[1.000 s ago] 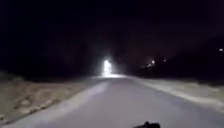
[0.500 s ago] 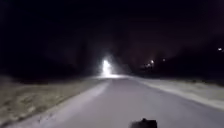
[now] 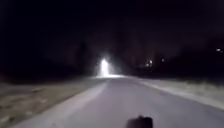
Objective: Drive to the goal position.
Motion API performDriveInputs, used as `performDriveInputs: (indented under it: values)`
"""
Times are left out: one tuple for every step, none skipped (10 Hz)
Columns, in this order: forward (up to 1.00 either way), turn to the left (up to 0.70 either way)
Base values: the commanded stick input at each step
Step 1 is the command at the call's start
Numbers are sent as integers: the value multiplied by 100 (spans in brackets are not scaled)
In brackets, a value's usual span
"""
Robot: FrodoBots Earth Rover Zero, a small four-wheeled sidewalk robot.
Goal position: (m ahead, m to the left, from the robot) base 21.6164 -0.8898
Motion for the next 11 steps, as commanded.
performDriveInputs:
  values:
    - [100,0]
    - [100,0]
    - [100,0]
    - [100,0]
    - [100,0]
    - [100,0]
    - [100,0]
    - [100,0]
    - [100,0]
    - [100,2]
    - [100,7]
